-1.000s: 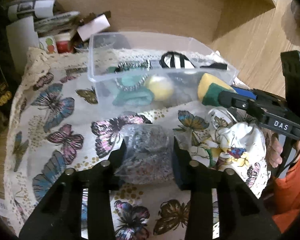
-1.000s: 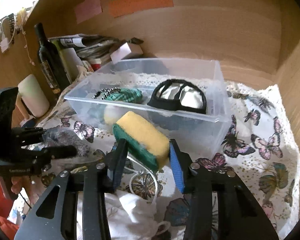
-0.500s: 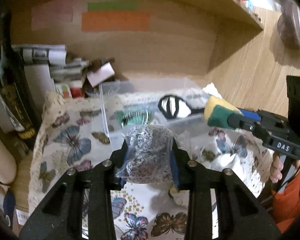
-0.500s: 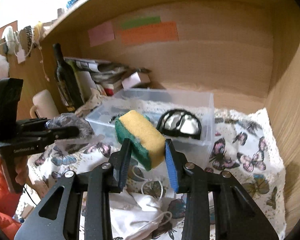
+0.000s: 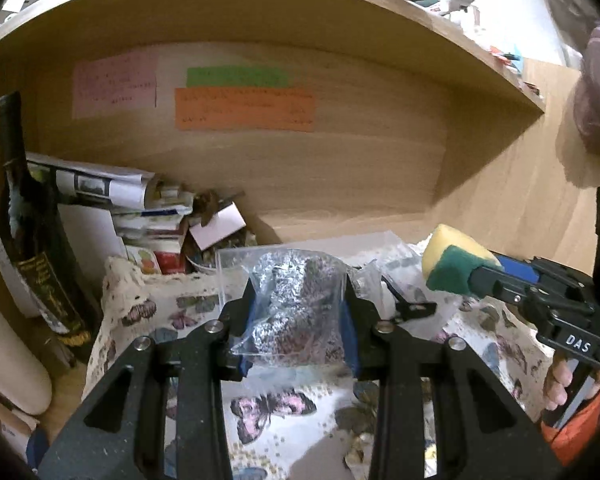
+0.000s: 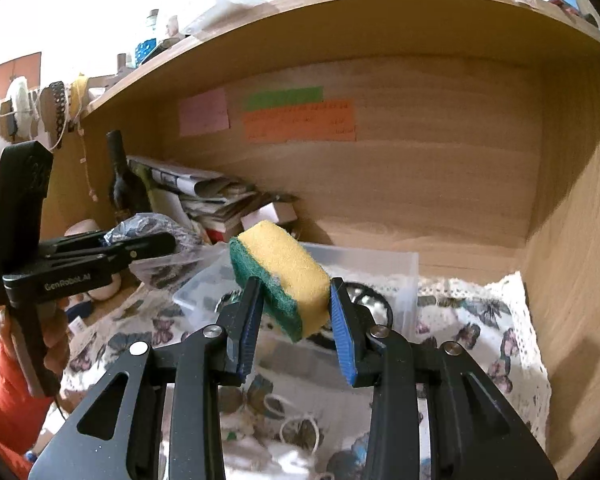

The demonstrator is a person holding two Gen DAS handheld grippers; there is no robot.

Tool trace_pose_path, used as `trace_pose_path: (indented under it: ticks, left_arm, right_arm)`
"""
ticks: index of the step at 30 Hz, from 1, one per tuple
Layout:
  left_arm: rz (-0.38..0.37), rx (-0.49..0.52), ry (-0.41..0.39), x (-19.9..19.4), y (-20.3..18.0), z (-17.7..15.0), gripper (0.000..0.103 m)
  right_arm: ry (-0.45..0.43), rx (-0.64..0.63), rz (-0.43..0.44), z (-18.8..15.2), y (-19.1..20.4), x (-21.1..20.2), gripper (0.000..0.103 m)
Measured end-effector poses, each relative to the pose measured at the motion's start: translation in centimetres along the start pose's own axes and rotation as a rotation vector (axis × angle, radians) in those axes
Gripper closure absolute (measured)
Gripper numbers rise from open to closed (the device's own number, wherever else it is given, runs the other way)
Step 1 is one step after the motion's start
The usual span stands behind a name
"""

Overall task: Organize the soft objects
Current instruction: 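Lower the pouch and sponge into the clear box and open both tools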

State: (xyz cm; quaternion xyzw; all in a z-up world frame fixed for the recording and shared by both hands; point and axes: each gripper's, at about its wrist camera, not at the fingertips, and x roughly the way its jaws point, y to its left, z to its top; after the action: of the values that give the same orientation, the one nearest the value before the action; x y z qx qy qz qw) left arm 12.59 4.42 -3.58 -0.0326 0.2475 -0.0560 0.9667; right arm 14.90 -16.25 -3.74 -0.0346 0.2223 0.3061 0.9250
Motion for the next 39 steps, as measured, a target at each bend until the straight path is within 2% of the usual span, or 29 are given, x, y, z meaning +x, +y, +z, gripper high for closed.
trace_pose_path:
  ticks: [8, 24, 35, 39]
  left_arm:
    - [0.025, -0.046, 0.047, 3.6, 0.5, 1.1, 0.068]
    - [0.088, -0.036, 0.176, 10.9, 0.7, 0.9, 0.068]
    - [0.08, -0.059, 0.283, 14.4, 1.4, -0.8, 0.067]
    - [0.084, -0.056, 0.29, 14.3, 1.3, -0.9, 0.061]
  right_arm:
    - [0.032, 0.015, -0.015, 1.0, -0.4, 3.2, 0.072]
    - [0.206, -0.003, -0.055, -0.1, -0.7, 10.4, 0.072]
    - [0.286, -0.003, -0.066, -1.1, -1.2, 11.9, 0.072]
    - [0.297, 0.001, -0.062, -1.4, -1.2, 12.1, 0.071]
